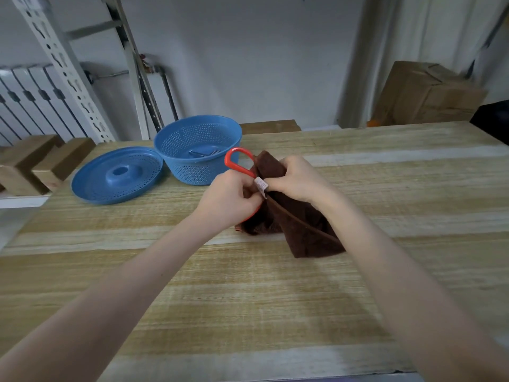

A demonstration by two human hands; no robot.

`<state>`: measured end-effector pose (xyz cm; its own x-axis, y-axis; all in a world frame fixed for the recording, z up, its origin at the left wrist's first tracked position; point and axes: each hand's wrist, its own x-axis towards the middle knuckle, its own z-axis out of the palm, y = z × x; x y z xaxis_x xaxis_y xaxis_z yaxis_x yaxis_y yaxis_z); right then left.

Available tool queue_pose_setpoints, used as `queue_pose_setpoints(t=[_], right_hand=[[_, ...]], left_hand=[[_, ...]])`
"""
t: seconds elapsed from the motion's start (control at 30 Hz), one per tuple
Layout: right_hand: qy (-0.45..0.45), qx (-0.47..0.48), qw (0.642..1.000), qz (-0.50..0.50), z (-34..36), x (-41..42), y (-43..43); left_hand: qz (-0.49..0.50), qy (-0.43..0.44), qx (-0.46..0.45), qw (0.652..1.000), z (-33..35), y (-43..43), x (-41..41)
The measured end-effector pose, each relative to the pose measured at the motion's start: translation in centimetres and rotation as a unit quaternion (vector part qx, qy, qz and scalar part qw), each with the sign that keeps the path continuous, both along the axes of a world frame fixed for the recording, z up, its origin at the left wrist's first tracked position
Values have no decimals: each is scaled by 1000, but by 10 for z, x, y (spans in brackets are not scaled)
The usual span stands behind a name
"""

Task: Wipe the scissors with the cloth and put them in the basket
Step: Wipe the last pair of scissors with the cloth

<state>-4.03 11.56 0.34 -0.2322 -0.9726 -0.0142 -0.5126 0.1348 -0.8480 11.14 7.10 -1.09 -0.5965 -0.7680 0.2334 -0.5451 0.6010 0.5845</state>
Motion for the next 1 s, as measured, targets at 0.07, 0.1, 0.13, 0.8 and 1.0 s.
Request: queue_pose_setpoints(t=[0.07, 0.1, 0.13, 0.8, 1.0], right_hand=[[-4, 3, 1000, 19, -1, -2, -1], [-4, 2, 1000, 30, 0, -3, 0], [-8, 0, 999, 39, 0, -3, 1], [-42, -5, 999, 21, -4, -9, 4], [-47, -2, 999, 4, -4, -8, 3]], left_hand=[[-1, 1, 5, 1000, -1, 1, 0], [-4, 4, 11, 1000, -2, 1, 0], [-9, 7, 17, 1000, -2, 0, 0], [-22, -5, 37, 999, 5, -1, -1], [-19, -28, 14, 999, 8, -1, -3]])
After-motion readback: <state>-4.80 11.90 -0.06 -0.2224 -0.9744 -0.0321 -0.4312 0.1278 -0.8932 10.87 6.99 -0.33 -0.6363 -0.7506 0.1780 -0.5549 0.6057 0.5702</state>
